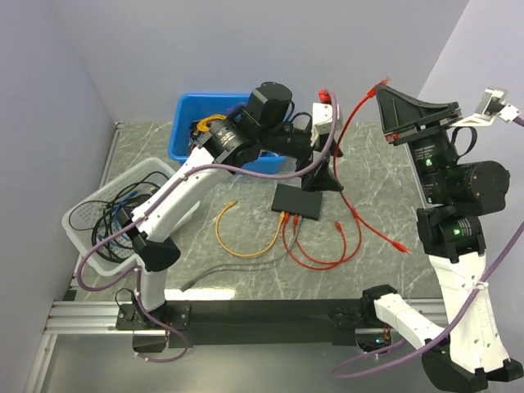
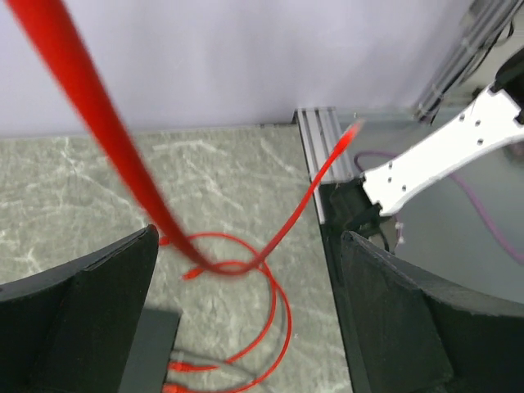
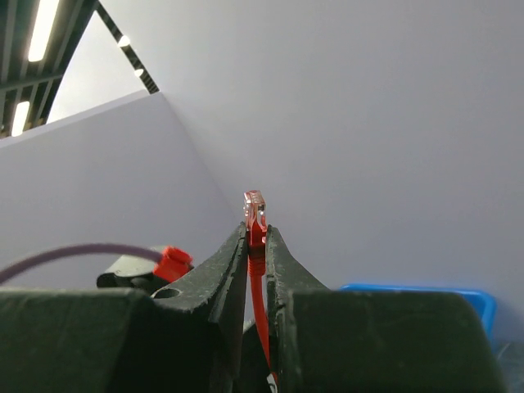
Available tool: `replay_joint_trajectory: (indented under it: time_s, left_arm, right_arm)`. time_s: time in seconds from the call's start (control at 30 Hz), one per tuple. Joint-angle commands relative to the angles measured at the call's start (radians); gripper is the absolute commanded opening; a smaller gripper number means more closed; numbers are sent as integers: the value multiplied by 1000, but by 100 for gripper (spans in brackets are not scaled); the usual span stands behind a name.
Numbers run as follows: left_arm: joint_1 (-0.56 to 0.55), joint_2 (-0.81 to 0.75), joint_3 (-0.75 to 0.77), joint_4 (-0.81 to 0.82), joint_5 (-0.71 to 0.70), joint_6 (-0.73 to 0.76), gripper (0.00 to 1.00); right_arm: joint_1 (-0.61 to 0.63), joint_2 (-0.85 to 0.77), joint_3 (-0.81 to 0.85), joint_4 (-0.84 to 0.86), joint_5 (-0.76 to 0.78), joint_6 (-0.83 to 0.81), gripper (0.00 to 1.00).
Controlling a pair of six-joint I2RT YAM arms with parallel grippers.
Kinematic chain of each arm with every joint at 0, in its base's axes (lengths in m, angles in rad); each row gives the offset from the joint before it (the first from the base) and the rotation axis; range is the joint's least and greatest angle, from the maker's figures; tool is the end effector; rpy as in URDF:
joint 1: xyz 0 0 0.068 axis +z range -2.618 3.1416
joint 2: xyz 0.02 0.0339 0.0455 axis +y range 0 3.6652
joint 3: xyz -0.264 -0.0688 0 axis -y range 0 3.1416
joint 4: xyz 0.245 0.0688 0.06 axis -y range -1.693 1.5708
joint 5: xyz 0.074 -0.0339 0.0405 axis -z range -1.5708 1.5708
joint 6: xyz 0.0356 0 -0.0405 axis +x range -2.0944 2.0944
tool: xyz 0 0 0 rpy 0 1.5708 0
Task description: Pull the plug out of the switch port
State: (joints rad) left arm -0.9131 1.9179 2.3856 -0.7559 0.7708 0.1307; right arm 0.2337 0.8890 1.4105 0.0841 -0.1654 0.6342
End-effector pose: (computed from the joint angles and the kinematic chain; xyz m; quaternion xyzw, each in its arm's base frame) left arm 0.2230 -0.3293 0.4975 0.5651 0.5316 -0.4899 0.3976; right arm 0.1211 0.0349 0.5547 0.0203 0.4678 0.4059 0.7848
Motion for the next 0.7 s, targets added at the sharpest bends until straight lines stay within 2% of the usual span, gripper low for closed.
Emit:
replay_joint_trajectory:
  time_s: [0.0, 0.07, 0.17, 0.2, 0.27, 0.4, 0.47, 0.5, 0.53, 0.57, 0.6, 0.63, 0.67]
  left_arm:
    - [-1, -5, 70, 119, 1, -103, 99]
    - [0, 7, 75, 142, -37, -162, 99]
    - [-1, 18, 75, 159, -86, -180, 68]
    - [0, 18, 70, 156, -103, -174, 42]
    - [-1, 9, 54, 142, -174, -166, 1]
    - [2, -22, -6, 110, -267, -141, 0]
    - [3, -43, -6, 83, -327, -71, 0]
    - [8, -54, -6, 76, -394, -56, 0]
    - [17, -75, -5, 69, -431, -37, 0]
    - [23, -88, -3, 47, -465, 7, 0]
    - [31, -101, -5, 35, -549, 33, 0]
    - [46, -134, -11, 24, -591, 81, 0]
    - [60, -152, -20, 15, -635, 101, 0]
  right_arm:
    - [19, -13, -19, 65, 9, 10, 0]
    - [27, -15, -36, 72, 12, 12, 0]
    - [32, -19, -53, 79, 12, 13, 0]
    - [32, -21, -54, 78, 12, 13, 0]
    - [32, -28, -58, 68, 12, 5, 0]
    - [32, -45, -76, 55, 35, -13, 0]
    - [32, -59, -93, 46, 44, -22, 0]
    - [32, -64, -111, 45, 44, -28, 7]
    - [32, -71, -122, 34, 43, -40, 20]
    - [30, -76, -133, 26, 40, -47, 53]
    - [32, -78, -145, 13, 29, -54, 67]
    - [33, -79, -148, -24, 32, -70, 89]
    - [32, -81, -156, -33, 24, -76, 90]
